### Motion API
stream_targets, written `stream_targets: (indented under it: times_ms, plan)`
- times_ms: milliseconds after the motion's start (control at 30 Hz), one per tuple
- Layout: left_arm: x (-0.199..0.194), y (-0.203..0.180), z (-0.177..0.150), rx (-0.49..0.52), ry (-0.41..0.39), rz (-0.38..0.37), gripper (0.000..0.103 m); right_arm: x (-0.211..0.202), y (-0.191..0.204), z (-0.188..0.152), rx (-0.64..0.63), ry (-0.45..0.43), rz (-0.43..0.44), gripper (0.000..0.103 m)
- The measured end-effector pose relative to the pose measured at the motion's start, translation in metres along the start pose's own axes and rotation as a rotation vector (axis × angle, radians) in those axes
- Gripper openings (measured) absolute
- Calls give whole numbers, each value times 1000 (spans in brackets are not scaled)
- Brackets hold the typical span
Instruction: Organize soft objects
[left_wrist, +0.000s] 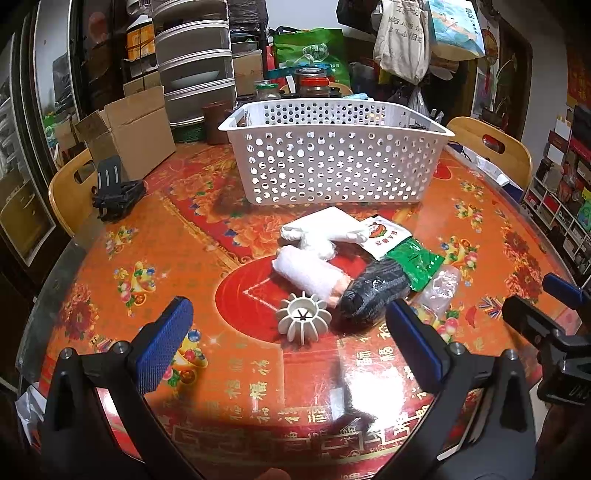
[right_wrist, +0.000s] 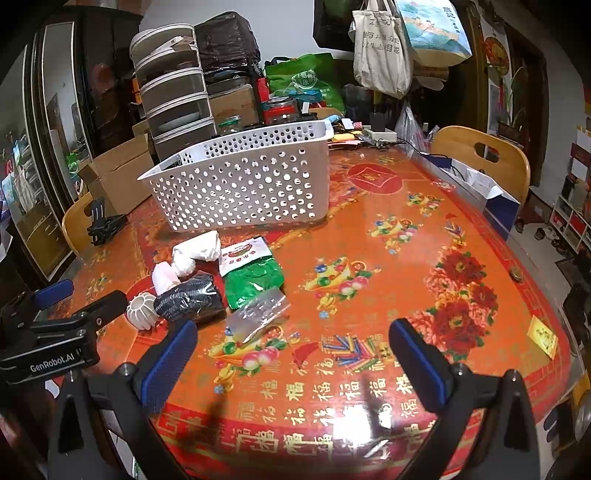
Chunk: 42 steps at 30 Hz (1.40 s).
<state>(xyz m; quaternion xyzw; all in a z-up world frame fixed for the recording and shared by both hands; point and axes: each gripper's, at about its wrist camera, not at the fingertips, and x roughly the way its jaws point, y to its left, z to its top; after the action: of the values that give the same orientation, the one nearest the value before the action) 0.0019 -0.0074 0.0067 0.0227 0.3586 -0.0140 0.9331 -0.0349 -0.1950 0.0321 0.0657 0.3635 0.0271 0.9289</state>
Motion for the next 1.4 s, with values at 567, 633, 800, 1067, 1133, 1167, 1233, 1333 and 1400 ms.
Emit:
stream_targets:
  times_ms: [567,633,800,1067,1133,1167,1233,1333,1400]
  plan:
    - [-1,0,2,-5,1,-4,103,3,4,2,-13,3,8,103]
    - [-1,0,2,-5,2,-4,103,3,4,2,-14,2,8,103]
    - [0,0,2,-5,2,-5,103,3,5,2,-15,2,8,103]
    - [1,0,2,-6,5,-8,103,3,5,2,-14,3,9,103]
    - [2,0,2,-6,5,-8,103,4,5,2,-15,3,10,103]
    - [2,0,2,-6,5,-8,103,4,5,2,-16,2,10,103]
    - [2,-1,2,-5,6,-10,103,4,5,3,-16,2,12,103]
    - [4,-2,2,-1,8,-12,103,4,6,3,-17,2,11,103]
    - [5,-1,2,-3,11,-16,103,5,6,3,-17,3,13,103]
